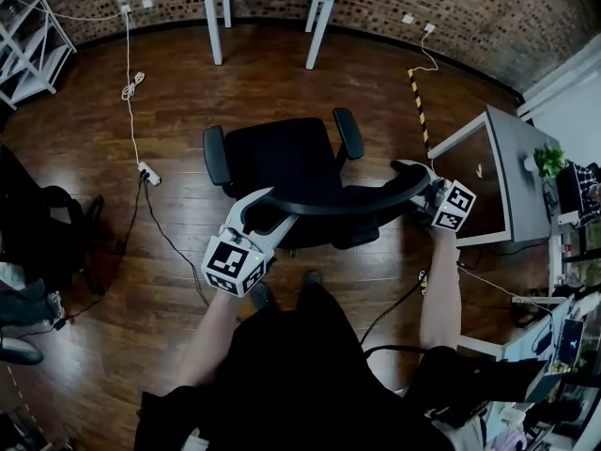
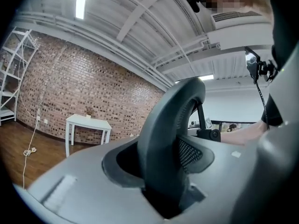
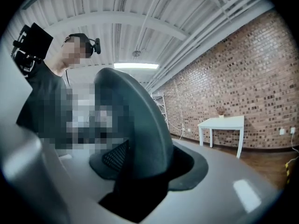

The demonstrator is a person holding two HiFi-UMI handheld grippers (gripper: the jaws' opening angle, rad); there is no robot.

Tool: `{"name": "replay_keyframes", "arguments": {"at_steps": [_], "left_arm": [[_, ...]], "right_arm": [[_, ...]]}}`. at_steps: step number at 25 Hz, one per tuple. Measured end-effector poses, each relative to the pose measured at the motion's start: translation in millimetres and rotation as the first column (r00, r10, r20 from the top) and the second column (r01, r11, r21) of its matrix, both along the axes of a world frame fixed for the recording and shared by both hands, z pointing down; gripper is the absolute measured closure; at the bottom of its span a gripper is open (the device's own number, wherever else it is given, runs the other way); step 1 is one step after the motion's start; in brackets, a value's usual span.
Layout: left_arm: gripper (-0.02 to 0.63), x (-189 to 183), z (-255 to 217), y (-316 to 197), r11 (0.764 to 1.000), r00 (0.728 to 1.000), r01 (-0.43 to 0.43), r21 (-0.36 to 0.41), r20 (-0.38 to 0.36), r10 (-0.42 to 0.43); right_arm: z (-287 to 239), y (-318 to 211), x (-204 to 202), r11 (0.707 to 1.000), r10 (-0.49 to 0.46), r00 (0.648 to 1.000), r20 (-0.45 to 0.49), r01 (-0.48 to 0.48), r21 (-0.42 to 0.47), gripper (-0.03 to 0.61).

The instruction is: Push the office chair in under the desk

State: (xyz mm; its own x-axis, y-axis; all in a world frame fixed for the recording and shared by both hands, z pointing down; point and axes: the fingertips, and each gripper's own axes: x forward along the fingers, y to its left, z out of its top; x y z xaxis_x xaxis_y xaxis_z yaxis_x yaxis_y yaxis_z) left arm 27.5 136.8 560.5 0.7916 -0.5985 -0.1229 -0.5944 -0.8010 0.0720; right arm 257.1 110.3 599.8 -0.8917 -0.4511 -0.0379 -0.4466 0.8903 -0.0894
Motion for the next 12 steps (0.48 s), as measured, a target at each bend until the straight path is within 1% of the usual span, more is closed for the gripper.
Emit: {"name": "replay_keyframes", "arguments": {"at_steps": [3, 5, 10, 12], "left_arm": [[0.282, 12, 2, -27, 1.0, 1.0, 0.019, 0.002, 0.001, -0.019], [0.281, 22, -4, -46, 0.999, 0.999, 0.04, 0.006, 0.008, -0.04], [0.279, 70, -7, -71, 0.998, 0.998, 0.07, 0.002, 0.002, -0.07], [0.279, 86, -10, -89, 0.996, 0.996, 0.085, -0.001, 0.003, -0.085]], "right_arm": [[-1, -30, 10, 1.0, -0.024, 1.0, 0.001, 0.024, 0.004, 0.337], [-9, -53, 18, 0.999, -0.043, 0.999, 0.007, 0.043, 0.006, 0.337], [-18, -80, 63, 0.998, -0.068, 0.998, 0.0, 0.068, 0.002, 0.337], [-23, -99, 78, 0.997, -0.081, 0.997, 0.0, 0.081, -0.002, 0.339]]}}
